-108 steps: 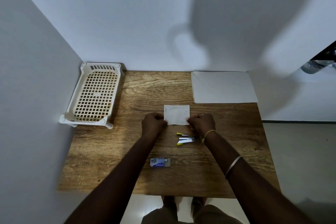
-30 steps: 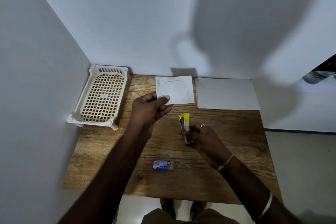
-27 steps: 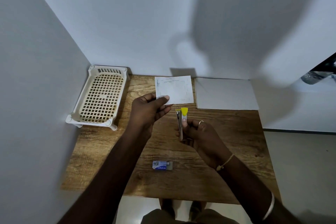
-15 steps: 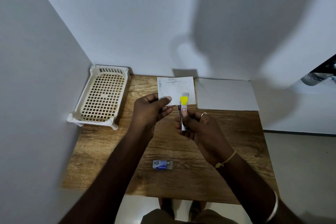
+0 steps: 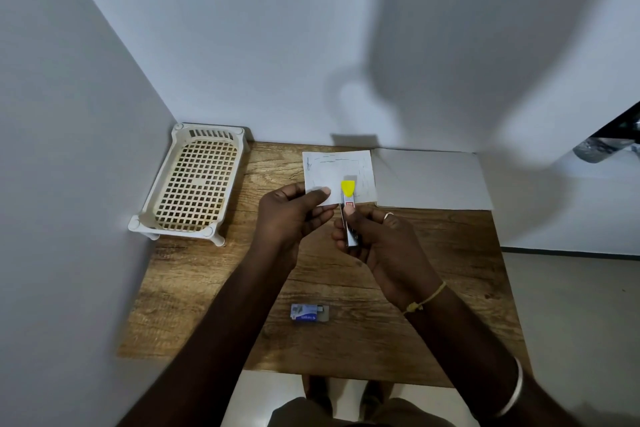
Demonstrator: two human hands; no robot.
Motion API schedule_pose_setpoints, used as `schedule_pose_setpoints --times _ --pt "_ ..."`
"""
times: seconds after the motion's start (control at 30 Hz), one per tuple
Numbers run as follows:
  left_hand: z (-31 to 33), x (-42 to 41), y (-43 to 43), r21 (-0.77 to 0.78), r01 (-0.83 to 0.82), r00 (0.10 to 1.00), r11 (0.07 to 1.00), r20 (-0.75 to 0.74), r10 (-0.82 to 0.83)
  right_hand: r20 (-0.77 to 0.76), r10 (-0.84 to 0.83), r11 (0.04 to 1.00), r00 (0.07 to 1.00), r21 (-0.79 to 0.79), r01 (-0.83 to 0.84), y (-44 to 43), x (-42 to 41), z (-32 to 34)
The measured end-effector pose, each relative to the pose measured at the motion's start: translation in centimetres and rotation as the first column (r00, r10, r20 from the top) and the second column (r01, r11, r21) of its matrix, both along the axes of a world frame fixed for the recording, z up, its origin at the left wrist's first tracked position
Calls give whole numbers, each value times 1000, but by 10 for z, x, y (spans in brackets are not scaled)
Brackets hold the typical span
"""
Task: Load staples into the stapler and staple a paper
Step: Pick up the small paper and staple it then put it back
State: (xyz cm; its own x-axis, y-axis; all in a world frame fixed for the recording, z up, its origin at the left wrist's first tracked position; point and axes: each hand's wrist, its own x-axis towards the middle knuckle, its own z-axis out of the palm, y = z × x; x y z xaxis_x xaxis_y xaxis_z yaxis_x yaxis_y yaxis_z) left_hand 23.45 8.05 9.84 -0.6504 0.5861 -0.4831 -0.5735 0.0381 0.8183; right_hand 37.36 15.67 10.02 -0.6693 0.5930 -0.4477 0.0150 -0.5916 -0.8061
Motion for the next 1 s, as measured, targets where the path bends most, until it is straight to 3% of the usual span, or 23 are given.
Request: schedule_pose_setpoints --times 0.7,1.0 --pt "1 9 0 48 69 996 996 48 -71 48 -32 999 998 1 32 -3 2 -6" --pt "0 17 6 25 18 999 1000 -27 -17 59 -54 998 997 40 51 -6 1 -5"
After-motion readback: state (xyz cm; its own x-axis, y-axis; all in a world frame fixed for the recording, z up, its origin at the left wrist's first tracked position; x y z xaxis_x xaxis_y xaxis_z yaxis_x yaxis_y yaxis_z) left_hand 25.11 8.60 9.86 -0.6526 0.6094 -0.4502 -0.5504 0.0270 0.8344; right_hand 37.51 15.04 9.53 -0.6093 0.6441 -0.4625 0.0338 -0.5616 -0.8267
